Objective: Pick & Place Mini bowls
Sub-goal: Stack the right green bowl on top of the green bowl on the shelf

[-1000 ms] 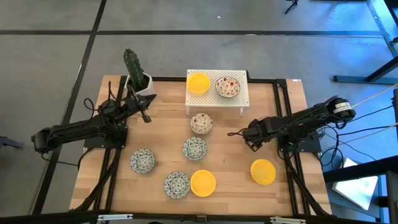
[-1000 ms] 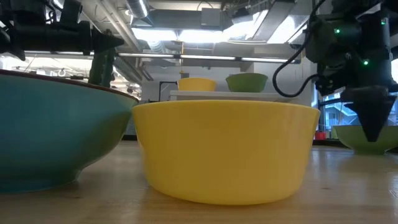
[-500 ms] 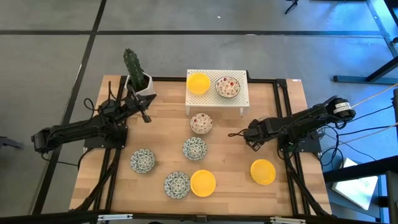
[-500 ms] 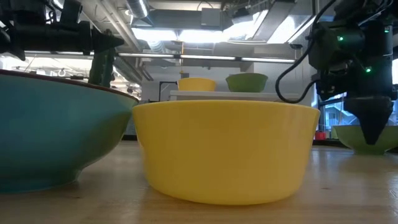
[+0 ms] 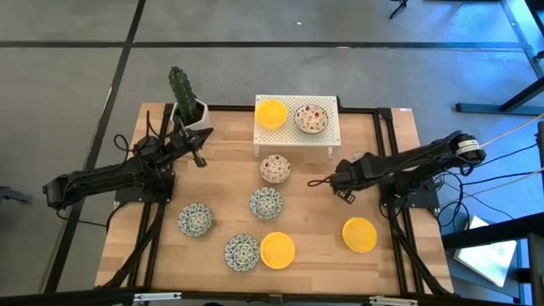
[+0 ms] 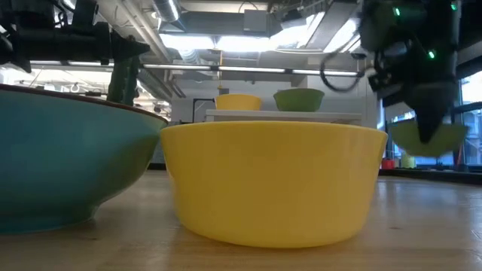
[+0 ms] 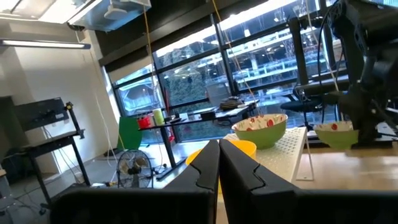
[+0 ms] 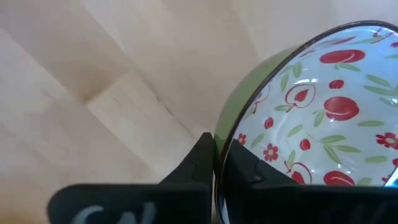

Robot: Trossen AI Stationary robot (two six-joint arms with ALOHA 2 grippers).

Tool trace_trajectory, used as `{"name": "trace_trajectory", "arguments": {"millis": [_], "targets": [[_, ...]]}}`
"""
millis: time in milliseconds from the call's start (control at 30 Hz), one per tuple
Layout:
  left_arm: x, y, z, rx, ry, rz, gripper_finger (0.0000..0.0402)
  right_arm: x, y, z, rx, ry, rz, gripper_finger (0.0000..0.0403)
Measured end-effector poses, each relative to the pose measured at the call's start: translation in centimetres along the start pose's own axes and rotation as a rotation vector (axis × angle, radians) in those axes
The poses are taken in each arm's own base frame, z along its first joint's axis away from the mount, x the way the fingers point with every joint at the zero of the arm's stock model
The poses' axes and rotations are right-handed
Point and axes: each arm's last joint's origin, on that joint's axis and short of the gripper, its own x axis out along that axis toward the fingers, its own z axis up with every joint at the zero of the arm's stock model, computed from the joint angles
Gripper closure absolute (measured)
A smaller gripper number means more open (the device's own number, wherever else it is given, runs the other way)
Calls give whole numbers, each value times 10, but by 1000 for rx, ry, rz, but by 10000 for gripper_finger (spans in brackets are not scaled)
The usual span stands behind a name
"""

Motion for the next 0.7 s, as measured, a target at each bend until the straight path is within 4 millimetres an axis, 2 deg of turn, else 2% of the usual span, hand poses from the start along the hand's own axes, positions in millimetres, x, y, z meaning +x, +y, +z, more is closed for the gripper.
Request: {"name": "trace_trajectory", "arguments": {"millis": [167,400,567,700], "targets": [[0,0,1,-5,-10,-11,400,-38,-8,13,-1,-63,-40,390],[0,-1,1,-16,-20,-49,394,-109,-28,35,-48,-229,-31,390],[0,-1,1,-20,-20,-49,398,-157,-56,54,-37,-366,36,390],[0,-1,1,-39,-22,-48,400,-177,-88,74,45,-398,23,390]]}}
